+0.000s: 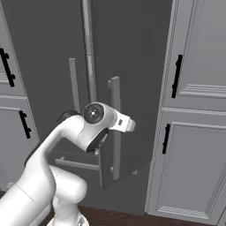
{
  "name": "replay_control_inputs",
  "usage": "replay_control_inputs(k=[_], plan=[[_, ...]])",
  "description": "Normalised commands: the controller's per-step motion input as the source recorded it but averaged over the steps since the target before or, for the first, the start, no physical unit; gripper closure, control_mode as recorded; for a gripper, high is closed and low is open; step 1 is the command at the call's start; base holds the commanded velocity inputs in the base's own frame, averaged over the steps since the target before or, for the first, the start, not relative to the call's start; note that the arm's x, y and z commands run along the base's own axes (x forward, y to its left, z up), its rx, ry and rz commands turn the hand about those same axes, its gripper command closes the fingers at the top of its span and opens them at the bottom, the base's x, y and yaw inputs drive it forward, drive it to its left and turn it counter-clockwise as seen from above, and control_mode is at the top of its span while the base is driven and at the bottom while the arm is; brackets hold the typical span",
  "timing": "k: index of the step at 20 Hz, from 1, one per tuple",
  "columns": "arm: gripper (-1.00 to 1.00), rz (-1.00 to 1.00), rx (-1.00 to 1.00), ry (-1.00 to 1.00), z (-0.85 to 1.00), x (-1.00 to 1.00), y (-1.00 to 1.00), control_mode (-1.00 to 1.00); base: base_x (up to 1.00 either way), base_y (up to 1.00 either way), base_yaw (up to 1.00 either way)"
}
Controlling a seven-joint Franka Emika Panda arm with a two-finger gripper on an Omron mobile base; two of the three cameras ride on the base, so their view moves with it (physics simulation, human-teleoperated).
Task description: Take the strawberry from the fridge and place it on top of the pancake, located on the dining counter.
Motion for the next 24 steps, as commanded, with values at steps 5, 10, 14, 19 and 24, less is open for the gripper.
replay_control_inputs(k=[5, 10, 14, 19, 24], plan=[[-1.0, -0.01, -0.07, 0.05, -0.22, -0.2, -0.18, -1.0, 0.0, 0.0, 0.0], [-1.0, 0.0, -0.04, -0.27, 0.02, -0.99, 0.08, -1.0, 0.0, 0.0, 0.0], [-1.0, 0.08, -0.09, -0.13, 0.22, -0.98, 0.5, -1.0, 0.0, 0.0, 0.0], [-1.0, 0.01, -0.15, 0.06, 0.72, -0.42, 0.84, -1.0, 0.0, 0.0, 0.0], [-1.0, 0.0, -0.24, 0.22, 0.61, -0.1, 0.96, -1.0, 0.0, 0.0, 0.0]])
